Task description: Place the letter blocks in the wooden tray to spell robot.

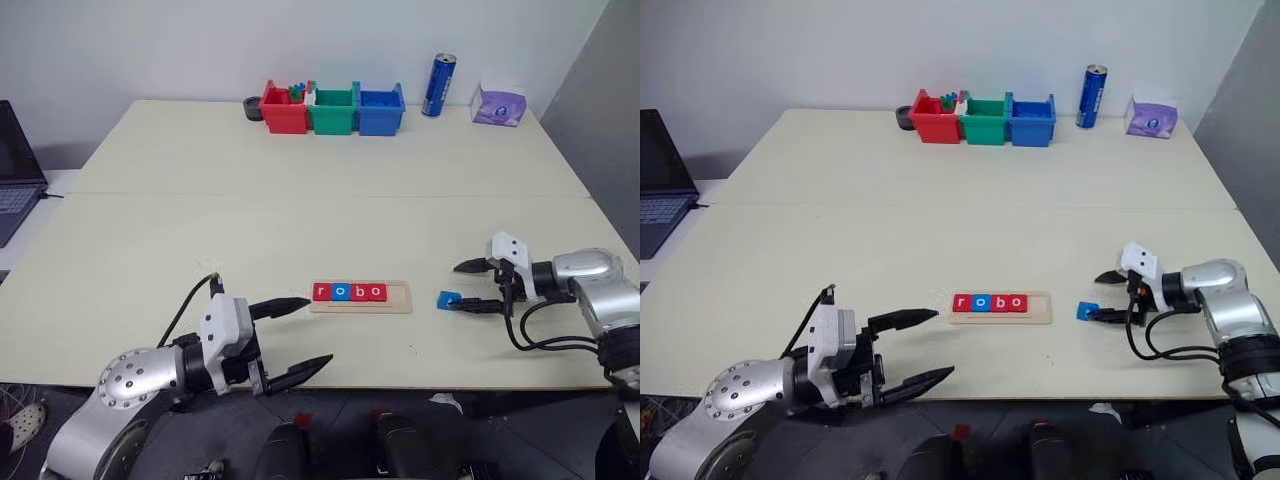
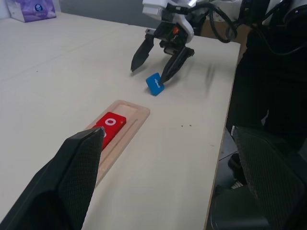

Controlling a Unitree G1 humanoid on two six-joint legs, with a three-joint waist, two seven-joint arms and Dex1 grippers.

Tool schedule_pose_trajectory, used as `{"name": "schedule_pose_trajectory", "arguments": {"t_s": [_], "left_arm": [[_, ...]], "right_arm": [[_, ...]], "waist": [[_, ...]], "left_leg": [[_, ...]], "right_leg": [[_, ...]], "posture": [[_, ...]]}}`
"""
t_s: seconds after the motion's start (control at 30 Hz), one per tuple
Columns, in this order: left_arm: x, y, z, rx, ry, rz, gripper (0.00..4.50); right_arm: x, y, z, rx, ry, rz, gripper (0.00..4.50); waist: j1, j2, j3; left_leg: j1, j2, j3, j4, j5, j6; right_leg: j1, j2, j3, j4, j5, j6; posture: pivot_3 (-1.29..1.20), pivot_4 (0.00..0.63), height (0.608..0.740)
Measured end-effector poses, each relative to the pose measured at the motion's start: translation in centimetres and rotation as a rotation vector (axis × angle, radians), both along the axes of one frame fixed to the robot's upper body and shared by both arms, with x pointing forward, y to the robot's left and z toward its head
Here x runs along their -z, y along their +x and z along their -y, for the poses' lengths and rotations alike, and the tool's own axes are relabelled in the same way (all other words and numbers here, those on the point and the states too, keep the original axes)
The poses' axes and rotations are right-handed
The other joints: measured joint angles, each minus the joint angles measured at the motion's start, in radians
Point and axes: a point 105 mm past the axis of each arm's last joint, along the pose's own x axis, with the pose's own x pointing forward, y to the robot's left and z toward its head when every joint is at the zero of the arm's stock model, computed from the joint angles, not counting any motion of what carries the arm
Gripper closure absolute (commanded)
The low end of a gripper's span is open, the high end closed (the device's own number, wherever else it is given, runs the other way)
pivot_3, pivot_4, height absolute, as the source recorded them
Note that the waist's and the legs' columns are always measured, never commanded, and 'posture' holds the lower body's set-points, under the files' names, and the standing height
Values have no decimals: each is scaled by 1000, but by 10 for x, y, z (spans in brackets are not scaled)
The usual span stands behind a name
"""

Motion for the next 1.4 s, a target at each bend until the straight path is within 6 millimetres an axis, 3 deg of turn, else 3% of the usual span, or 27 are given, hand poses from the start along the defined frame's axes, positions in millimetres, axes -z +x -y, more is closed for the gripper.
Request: {"name": "schedule_pose_trajectory", "arguments": {"t_s": [0.23,0.33,0.53,0.67,0.87,1.17,1.4], "left_arm": [[-6,6,-16,-49,23,29,0],[-7,6,-33,-115,33,30,0],[2,-14,-67,-209,92,-20,0],[7,-29,-83,-234,131,-56,0],[8,-48,-87,-206,162,-95,0],[-2,-51,-85,-169,174,-79,0],[-15,-47,-69,-145,153,-40,0]], "right_arm": [[-6,1,1,22,23,-5,46],[-11,-9,-2,6,42,-4,46],[6,-29,-2,-5,39,-49,46],[8,-29,-1,-1,36,-29,46],[15,-20,6,54,37,-2,46],[16,-18,6,54,46,3,46],[19,-16,0,52,65,1,46]], "waist": [[0,0,0],[0,0,0],[-1,0,0],[-1,0,0],[-1,0,0],[-1,0,0],[-1,0,0]], "left_leg": [[0,0,0,0,0,0],[0,1,0,0,0,0],[0,1,1,0,0,0],[1,0,1,0,0,0],[1,0,2,0,0,0],[1,0,1,0,0,0],[1,0,1,0,0,0]], "right_leg": [[0,0,0,0,0,0],[0,0,0,0,0,0],[0,0,0,0,-3,3],[0,0,0,0,-3,3],[0,0,0,0,-4,2],[0,0,0,0,-4,2],[0,0,0,0,-3,2]], "posture": [[0,150,740],[0,150,740],[0,150,740],[0,150,740],[0,150,740],[0,150,740],[0,150,740]]}}
